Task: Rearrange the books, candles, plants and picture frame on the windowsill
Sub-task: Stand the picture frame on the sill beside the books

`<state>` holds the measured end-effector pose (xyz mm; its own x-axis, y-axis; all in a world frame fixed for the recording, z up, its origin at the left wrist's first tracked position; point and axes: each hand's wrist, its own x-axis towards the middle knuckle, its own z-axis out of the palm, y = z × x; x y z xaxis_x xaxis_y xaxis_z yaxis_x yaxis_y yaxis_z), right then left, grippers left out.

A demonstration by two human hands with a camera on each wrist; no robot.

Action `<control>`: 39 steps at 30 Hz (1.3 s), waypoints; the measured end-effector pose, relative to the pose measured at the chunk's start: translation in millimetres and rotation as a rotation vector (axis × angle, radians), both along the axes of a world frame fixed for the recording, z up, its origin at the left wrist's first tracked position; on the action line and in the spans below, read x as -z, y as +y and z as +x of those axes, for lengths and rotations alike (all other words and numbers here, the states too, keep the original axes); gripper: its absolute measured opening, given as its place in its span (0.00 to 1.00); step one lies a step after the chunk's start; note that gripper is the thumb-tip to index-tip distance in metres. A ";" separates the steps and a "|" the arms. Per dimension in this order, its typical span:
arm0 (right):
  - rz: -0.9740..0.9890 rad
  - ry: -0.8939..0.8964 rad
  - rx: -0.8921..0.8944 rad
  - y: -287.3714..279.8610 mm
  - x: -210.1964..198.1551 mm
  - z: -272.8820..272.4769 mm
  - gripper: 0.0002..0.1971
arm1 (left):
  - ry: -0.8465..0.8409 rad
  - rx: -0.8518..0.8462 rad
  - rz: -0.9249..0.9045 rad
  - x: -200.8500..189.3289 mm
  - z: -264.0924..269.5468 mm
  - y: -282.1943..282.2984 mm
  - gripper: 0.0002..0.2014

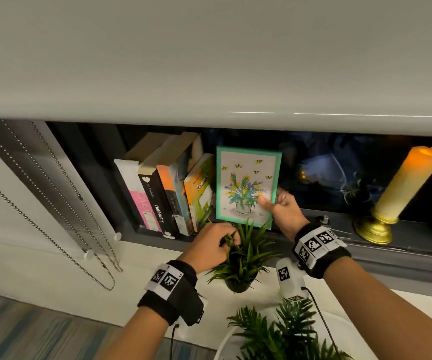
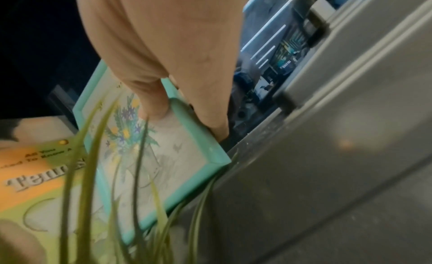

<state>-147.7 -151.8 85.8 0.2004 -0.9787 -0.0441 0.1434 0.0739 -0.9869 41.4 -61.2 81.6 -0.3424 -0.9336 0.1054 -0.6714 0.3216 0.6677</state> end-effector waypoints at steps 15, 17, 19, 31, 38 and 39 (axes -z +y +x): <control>0.077 0.096 -0.250 -8.4 -11.4 -3.8 0.14 | 0.022 -0.239 -0.093 5.1 4.3 0.3 0.20; 0.069 0.127 -0.250 -8.2 -11.2 -3.7 0.14 | 0.023 -0.251 -0.091 6.1 2.5 -0.1 0.20; 0.070 0.158 -0.252 -8.0 -8.8 -3.7 0.16 | 0.021 -0.270 -0.094 6.2 1.0 0.1 0.21; 0.116 0.221 -0.282 -9.8 -3.8 0.3 0.20 | 0.024 -0.349 -0.037 4.9 -0.7 2.0 0.39; 0.073 0.270 -0.274 -8.5 -6.7 -0.8 0.21 | 0.036 -0.358 -0.028 4.4 -0.1 1.2 0.41; 0.064 0.284 -0.265 -8.0 -7.6 -0.2 0.21 | 0.039 -0.357 -0.028 4.4 0.0 1.0 0.41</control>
<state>-147.9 -159.7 93.5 0.4171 -0.8880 -0.1936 -0.1669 0.1345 -0.9767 41.4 -60.2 77.3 0.0097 -0.9902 0.1394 -0.7191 0.0899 0.6890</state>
